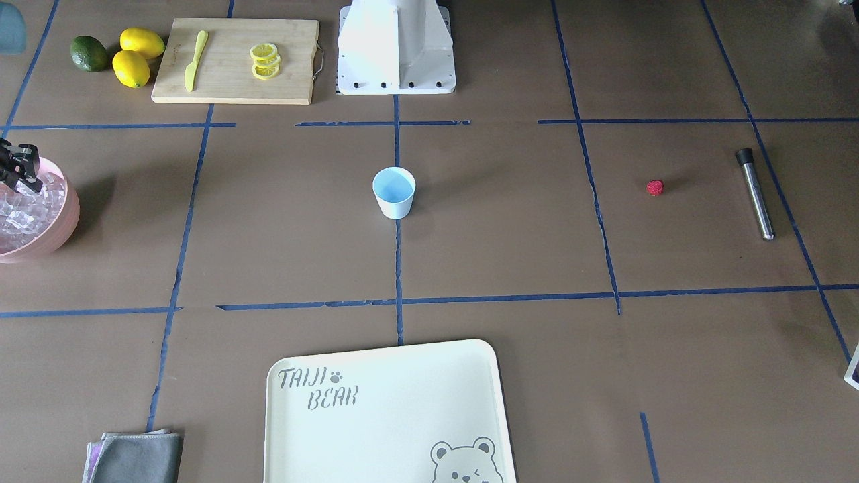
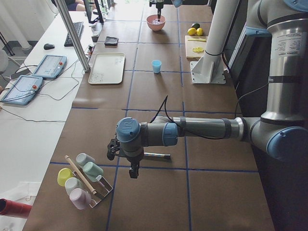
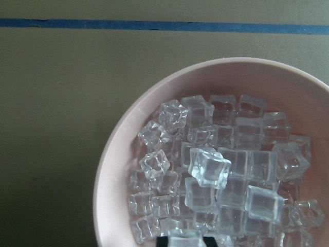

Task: Mash ice and strawberries in cup
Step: 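Carry the ice cube with the right gripper over the blue cup, then lower the ice cube into the blue cup and open the right gripper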

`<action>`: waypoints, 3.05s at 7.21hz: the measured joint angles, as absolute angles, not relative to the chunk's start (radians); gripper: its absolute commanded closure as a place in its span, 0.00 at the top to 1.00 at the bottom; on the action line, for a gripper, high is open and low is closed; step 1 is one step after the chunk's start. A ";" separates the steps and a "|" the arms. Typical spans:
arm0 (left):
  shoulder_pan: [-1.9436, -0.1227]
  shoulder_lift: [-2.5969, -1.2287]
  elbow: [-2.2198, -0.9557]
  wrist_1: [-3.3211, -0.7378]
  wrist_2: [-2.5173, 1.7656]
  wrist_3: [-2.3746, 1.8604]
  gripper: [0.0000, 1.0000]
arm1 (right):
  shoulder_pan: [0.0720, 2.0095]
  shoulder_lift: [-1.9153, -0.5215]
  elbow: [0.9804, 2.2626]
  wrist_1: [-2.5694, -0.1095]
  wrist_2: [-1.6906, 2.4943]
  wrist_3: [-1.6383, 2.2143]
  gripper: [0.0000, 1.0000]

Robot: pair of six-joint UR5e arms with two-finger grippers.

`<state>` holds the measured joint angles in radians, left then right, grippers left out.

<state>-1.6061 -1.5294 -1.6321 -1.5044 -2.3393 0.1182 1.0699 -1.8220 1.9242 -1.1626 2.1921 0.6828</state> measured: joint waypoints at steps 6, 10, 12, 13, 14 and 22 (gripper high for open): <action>-1.606 -1.528 -1.639 -1.503 -2.339 0.117 1.00 | 1.014 -1.330 2.084 -1.806 2.205 0.744 0.00; -1.606 -1.526 -1.635 -1.504 -2.340 0.117 1.00 | 0.626 -0.883 1.927 -1.934 1.994 1.172 0.00; -1.606 -1.525 -1.634 -1.505 -2.340 0.118 1.00 | 0.494 -0.759 1.765 -1.839 1.876 1.309 0.00; -1.606 -1.525 -1.633 -1.505 -2.339 0.118 1.00 | 0.462 -0.726 1.707 -1.803 1.844 1.339 0.00; -1.606 -1.525 -1.632 -1.504 -2.340 0.118 1.00 | 0.448 -0.709 1.678 -1.788 1.831 1.352 0.00; -1.606 -1.526 -1.626 -1.505 -2.340 0.119 1.00 | 0.445 -0.701 1.636 -1.776 1.800 1.353 0.40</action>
